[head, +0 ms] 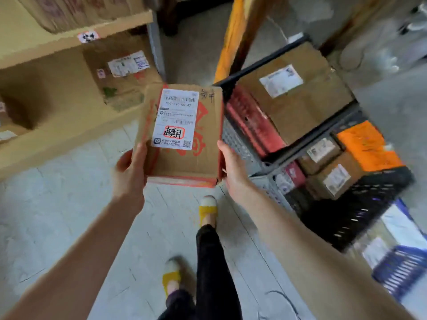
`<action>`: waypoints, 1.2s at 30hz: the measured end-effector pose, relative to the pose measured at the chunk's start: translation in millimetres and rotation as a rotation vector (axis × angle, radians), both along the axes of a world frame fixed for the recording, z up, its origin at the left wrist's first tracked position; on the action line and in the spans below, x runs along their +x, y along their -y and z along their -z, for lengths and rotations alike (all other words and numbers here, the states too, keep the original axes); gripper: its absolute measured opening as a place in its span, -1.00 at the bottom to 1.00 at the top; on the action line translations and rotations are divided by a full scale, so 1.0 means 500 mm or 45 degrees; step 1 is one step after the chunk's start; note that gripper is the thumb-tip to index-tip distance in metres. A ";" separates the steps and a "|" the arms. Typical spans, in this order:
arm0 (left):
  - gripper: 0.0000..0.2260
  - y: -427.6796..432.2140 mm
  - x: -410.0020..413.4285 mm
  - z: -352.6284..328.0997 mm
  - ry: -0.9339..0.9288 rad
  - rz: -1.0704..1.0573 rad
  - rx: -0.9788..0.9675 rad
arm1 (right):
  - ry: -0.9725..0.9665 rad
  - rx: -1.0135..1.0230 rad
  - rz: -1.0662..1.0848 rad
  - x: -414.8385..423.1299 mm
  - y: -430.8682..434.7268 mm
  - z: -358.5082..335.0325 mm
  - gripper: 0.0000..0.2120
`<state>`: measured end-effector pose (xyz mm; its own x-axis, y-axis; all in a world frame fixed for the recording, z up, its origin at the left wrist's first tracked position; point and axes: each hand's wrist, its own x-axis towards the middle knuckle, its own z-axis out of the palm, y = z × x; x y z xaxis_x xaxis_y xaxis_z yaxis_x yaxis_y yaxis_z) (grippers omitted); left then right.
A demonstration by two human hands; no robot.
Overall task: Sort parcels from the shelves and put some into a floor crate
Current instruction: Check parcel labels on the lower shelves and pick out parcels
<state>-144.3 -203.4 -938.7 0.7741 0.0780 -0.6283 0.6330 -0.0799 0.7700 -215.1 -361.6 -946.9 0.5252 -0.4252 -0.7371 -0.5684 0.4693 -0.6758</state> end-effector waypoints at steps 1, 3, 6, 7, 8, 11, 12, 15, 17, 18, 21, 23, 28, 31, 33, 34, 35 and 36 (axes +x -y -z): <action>-0.77 0.027 -0.028 -0.018 0.004 0.067 -0.014 | -0.001 -0.019 0.056 -0.040 0.020 -0.018 -0.81; -0.81 0.082 -0.081 -0.053 0.015 0.192 -0.005 | -0.003 -0.022 0.153 -0.120 0.062 -0.053 -0.79; -0.84 0.172 -0.158 -0.088 0.064 0.384 -0.003 | 0.035 0.022 0.309 -0.245 0.125 -0.095 -0.78; -0.86 0.204 -0.186 -0.099 0.079 0.450 -0.005 | 0.045 0.030 0.372 -0.290 0.149 -0.104 -0.77; -0.86 0.235 -0.215 -0.107 0.092 0.510 0.003 | 0.055 0.038 0.438 -0.330 0.171 -0.114 -0.77; -0.85 0.335 -0.314 -0.127 0.093 0.683 0.009 | 0.044 0.077 0.610 -0.455 0.243 -0.125 -0.70; -0.85 0.370 -0.349 -0.129 0.090 0.736 0.011 | 0.033 0.089 0.661 -0.496 0.268 -0.127 -0.68; -0.84 0.477 -0.463 -0.129 0.089 0.872 0.044 | 0.010 0.095 0.742 -0.629 0.344 -0.123 -0.70; -0.87 0.542 -0.544 -0.125 0.124 0.977 0.069 | -0.018 0.105 0.814 -0.721 0.389 -0.116 -0.69; -0.88 0.572 -0.584 -0.122 0.156 1.056 0.084 | -0.024 0.119 0.856 -0.766 0.410 -0.114 -0.68; -0.84 0.652 -0.688 -0.103 0.197 1.293 0.138 | 0.016 0.098 0.982 -0.890 0.459 -0.093 -0.67; -0.82 0.695 -0.747 -0.077 0.156 1.417 0.172 | 0.019 0.066 1.057 -0.961 0.479 -0.078 -0.66; -0.83 0.746 -0.841 -0.016 0.084 1.669 0.216 | -0.022 0.022 1.199 -1.057 0.506 -0.040 -0.73; -0.71 0.758 -0.856 0.002 0.114 1.754 0.261 | -0.094 0.030 1.180 -1.057 0.510 -0.019 -0.62; -0.65 0.763 -0.861 0.015 0.129 1.794 0.295 | -0.187 -0.001 1.201 -1.059 0.516 -0.001 -0.53; -0.65 0.766 -0.865 0.025 0.110 1.813 0.314 | -0.234 -0.024 1.219 -1.064 0.519 0.008 -0.55; -0.65 0.769 -0.871 0.035 0.093 1.837 0.343 | -0.275 -0.030 1.243 -1.071 0.521 0.019 -0.57; -0.66 0.769 -0.878 0.047 0.084 1.864 0.375 | -0.310 -0.021 1.269 -1.082 0.521 0.033 -0.60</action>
<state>-583.1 -587.9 -962.4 0.3021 -0.6578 -0.6900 -0.1780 -0.7500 0.6370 -755.9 -622.1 -963.4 -0.2354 -0.5975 -0.7665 -0.0475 0.7948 -0.6050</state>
